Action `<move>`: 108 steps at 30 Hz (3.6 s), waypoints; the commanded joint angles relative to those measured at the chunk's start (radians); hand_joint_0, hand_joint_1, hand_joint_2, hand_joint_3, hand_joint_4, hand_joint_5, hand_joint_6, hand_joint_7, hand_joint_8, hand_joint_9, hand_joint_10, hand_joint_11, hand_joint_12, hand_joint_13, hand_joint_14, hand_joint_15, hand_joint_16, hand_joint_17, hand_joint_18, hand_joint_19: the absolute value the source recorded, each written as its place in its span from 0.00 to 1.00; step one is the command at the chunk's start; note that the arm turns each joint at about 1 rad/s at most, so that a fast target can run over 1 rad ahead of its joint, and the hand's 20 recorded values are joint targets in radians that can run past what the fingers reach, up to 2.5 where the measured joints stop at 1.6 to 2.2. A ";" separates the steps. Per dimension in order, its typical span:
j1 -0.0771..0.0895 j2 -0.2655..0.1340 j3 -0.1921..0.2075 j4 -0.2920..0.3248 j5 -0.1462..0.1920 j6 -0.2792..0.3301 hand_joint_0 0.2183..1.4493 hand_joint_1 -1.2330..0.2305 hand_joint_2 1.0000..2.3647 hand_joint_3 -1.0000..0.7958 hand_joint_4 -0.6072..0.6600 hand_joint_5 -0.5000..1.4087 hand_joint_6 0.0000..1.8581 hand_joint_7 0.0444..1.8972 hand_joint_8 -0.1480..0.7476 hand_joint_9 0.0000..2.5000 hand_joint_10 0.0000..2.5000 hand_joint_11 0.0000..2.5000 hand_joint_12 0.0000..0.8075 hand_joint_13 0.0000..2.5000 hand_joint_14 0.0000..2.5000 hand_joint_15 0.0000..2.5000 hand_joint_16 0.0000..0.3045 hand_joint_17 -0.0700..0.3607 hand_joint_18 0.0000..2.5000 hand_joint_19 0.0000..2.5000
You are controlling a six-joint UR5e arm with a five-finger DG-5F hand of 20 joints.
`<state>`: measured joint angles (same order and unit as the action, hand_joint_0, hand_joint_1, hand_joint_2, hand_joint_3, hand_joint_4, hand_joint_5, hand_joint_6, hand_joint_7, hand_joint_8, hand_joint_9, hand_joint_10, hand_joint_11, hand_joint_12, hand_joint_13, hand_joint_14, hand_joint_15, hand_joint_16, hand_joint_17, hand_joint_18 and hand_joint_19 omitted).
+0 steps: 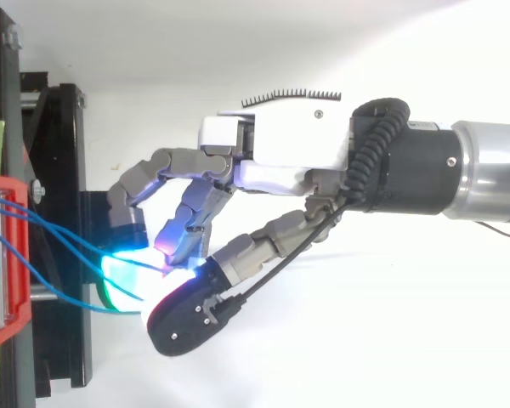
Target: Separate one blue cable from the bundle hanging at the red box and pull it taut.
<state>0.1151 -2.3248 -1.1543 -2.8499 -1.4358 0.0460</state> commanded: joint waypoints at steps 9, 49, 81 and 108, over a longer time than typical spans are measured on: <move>0.000 -0.001 -0.001 0.000 0.000 0.000 0.37 0.16 0.00 0.28 0.55 0.18 0.46 0.62 0.45 0.41 0.01 0.42 0.42 0.37 0.01 0.28 0.14 0.39 0.35 0.24; 0.003 0.001 -0.002 0.001 0.000 0.000 0.28 0.41 0.00 0.28 0.35 0.23 0.45 0.66 0.41 0.54 0.01 0.39 0.42 0.43 0.01 0.28 0.14 0.39 0.39 0.29; 0.003 0.001 -0.002 0.003 0.002 0.000 0.13 0.41 0.00 0.28 0.46 0.22 0.41 0.60 0.52 0.51 0.01 0.42 0.52 0.41 0.01 0.28 0.20 0.48 0.39 0.27; 0.000 -0.001 -0.004 0.001 -0.002 0.000 0.41 0.23 0.00 0.30 0.53 0.15 0.46 0.53 0.44 0.41 0.01 0.47 0.44 0.38 0.01 0.29 0.16 0.41 0.34 0.26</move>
<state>0.1172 -2.3245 -1.1582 -2.8482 -1.4347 0.0460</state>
